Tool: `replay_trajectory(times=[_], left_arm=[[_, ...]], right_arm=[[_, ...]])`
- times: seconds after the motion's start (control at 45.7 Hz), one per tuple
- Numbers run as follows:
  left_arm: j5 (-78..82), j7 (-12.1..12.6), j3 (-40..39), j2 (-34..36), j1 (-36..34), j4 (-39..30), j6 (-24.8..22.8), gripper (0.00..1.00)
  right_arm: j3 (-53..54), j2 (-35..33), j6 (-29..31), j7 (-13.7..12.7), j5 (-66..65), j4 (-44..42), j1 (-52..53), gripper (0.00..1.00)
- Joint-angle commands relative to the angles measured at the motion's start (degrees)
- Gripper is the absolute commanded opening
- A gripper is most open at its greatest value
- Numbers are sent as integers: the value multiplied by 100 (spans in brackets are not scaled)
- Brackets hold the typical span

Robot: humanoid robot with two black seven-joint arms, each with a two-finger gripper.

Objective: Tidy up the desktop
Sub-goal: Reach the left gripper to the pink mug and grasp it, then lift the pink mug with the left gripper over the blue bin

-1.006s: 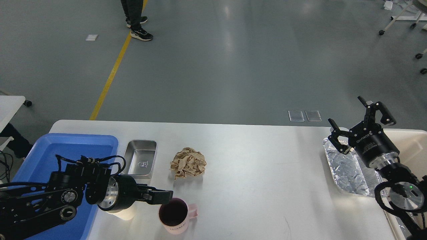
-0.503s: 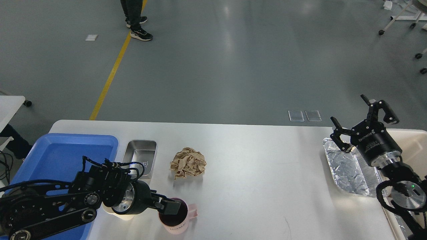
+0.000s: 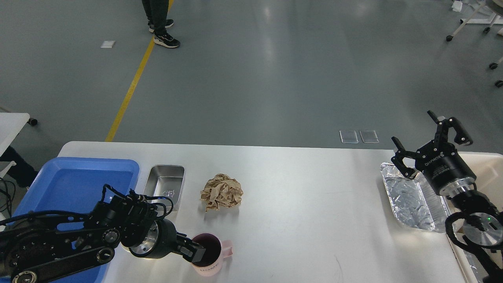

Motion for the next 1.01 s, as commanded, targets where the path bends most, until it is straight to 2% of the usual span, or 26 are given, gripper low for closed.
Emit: replay_trajectory(times=[0.0,0.153,0.503,0.678,0.984], left_arm=[[87,-6,16,-8,5,0,-154,46],[87,-32,33,1,-3,0,-181,41],[306,-217,51,54,32,0,-550,1],[447,-235,244,62,49,-18,-594,0],[500,-235,69,36,-205,-27,-559,0]], right_arm=[[9,-12,0,4,1,0,0,100],[9,-12,0,13,1,0,0,100],[36,-12,0,48,1,-26,17,100],[88,-12,0,48,1,-18,17,100],[97,-3,-9,48,10,-9,44,100]])
